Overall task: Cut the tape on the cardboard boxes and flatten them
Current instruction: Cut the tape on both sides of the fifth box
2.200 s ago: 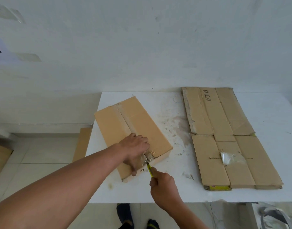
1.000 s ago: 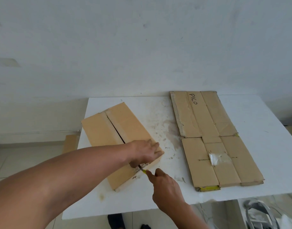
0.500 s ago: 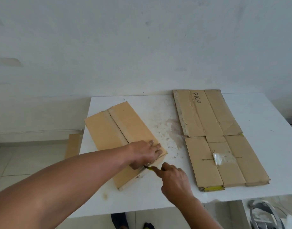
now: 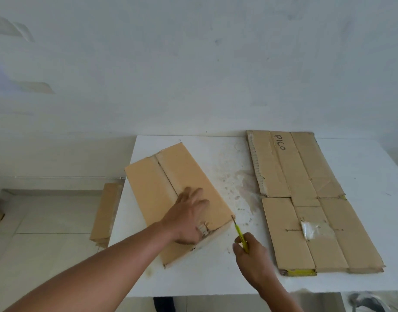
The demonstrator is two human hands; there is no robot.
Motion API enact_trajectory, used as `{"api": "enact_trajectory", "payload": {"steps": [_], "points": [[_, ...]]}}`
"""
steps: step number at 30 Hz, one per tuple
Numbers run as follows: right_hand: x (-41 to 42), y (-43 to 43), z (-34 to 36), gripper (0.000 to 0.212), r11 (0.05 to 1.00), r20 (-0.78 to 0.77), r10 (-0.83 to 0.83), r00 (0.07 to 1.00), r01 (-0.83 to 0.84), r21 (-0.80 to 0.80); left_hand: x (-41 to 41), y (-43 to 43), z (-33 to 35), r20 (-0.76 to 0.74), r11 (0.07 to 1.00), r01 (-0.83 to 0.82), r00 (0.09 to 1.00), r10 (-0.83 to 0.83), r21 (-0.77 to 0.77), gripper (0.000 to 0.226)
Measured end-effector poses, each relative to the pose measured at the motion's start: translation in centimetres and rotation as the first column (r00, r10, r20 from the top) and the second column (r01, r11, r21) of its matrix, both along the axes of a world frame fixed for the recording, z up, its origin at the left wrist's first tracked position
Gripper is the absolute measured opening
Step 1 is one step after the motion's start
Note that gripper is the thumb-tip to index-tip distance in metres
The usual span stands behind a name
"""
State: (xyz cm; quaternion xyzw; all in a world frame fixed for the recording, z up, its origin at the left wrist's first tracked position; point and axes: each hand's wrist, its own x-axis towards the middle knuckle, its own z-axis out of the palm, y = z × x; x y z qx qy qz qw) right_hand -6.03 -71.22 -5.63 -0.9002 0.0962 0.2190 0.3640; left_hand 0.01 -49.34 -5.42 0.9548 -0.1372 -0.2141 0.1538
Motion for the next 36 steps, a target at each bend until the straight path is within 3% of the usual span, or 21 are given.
{"api": "enact_trajectory", "payload": {"steps": [4, 9, 12, 17, 22, 29, 36], "points": [[0.9, 4.3, -0.6, 0.033, 0.983, -0.008, -0.107, 0.994, 0.107, 0.15, 0.0, 3.2, -0.3, 0.038, 0.983, -0.169, 0.984, 0.172, -0.074, 0.08], [3.4, 8.3, -1.4, 0.056, 0.996, -0.002, -0.076, 0.997, 0.076, 0.048, 2.2, 8.1, -1.6, 0.07, 0.945, -0.328, 0.942, 0.328, -0.006, 0.072], [5.3, 8.6, -1.3, 0.065, 0.999, -0.026, -0.044, 0.999, 0.043, -0.021, 3.9, 11.1, -2.0, 0.079, 0.906, -0.414, 0.91, 0.408, 0.086, 0.08], [9.6, 7.7, -1.2, 0.066, 0.988, -0.005, 0.018, 1.0, -0.018, -0.154, 6.4, 16.1, -2.1, 0.055, 0.852, -0.51, 0.86, 0.507, 0.122, 0.11], [14.3, 7.2, -0.7, 0.064, 0.978, 0.058, -0.026, 0.998, 0.037, -0.207, 6.6, 17.3, -2.2, 0.069, 0.816, -0.576, 0.817, 0.572, 0.045, 0.096], [14.5, 7.7, -0.7, 0.046, 0.961, 0.186, -0.051, 0.981, 0.099, -0.258, 5.1, 13.9, -0.3, 0.037, 0.715, -0.665, 0.737, 0.674, 0.216, 0.085], [13.4, 4.6, -1.4, 0.051, 0.949, 0.25, 0.059, 0.966, 0.023, -0.313, 2.5, 8.8, 0.0, -0.06, 0.576, -0.776, 0.582, 0.811, 0.259, 0.102]]}}
